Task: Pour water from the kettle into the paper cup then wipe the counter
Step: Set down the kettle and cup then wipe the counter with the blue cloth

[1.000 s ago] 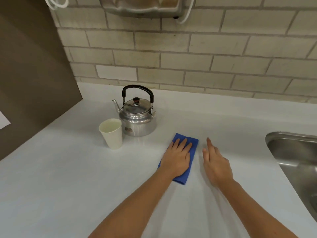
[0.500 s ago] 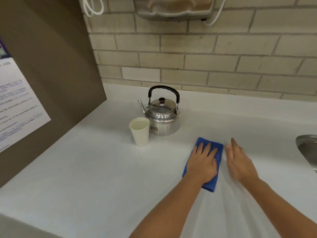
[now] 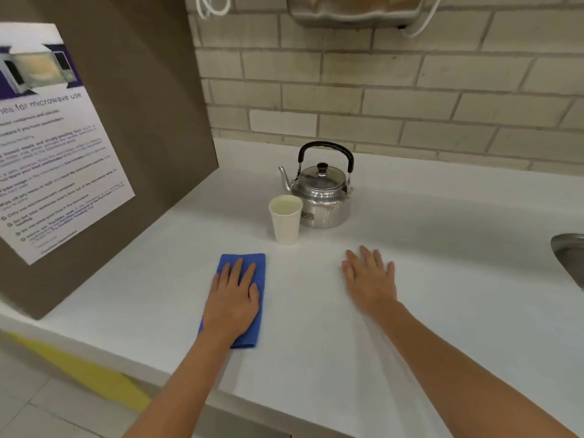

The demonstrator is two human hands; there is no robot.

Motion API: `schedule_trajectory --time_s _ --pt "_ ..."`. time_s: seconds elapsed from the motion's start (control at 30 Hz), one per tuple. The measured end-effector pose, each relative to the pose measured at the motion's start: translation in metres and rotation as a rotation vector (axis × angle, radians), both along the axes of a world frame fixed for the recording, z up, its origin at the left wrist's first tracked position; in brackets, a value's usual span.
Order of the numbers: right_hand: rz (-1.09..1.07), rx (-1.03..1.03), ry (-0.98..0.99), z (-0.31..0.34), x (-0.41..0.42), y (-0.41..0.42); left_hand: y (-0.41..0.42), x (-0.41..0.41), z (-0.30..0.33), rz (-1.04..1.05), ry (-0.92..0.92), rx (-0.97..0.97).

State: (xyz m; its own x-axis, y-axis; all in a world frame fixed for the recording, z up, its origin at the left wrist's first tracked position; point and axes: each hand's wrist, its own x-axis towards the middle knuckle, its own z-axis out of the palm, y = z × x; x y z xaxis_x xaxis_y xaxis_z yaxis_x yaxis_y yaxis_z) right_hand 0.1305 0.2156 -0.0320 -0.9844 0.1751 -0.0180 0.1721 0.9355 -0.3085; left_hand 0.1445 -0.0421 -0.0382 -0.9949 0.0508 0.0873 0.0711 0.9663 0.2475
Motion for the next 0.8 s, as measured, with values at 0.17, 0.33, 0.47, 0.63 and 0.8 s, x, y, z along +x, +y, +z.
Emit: schedule_trajectory --time_s 0.17,0.33,0.47,0.63,0.8 --pt "-0.001 -0.014 0.009 0.005 0.000 0.004 0.088 -0.005 0.004 -0.111 -0.027 -0.020" --pt "-0.032 0.031 0.009 0.007 -0.004 0.003 0.053 0.006 -0.002 -0.189 -0.039 0.061" --pt "-0.036 0.010 -0.005 0.011 -0.016 -0.011 -0.018 -0.007 -0.003 0.015 0.031 0.045" --pt "-0.036 0.023 -0.004 0.004 -0.022 -0.015 -0.052 -0.061 -0.002 0.172 -0.039 0.018" --pt "-0.092 0.041 0.032 0.000 -0.027 -0.017 0.005 -0.083 0.002 -0.013 0.010 -0.041"
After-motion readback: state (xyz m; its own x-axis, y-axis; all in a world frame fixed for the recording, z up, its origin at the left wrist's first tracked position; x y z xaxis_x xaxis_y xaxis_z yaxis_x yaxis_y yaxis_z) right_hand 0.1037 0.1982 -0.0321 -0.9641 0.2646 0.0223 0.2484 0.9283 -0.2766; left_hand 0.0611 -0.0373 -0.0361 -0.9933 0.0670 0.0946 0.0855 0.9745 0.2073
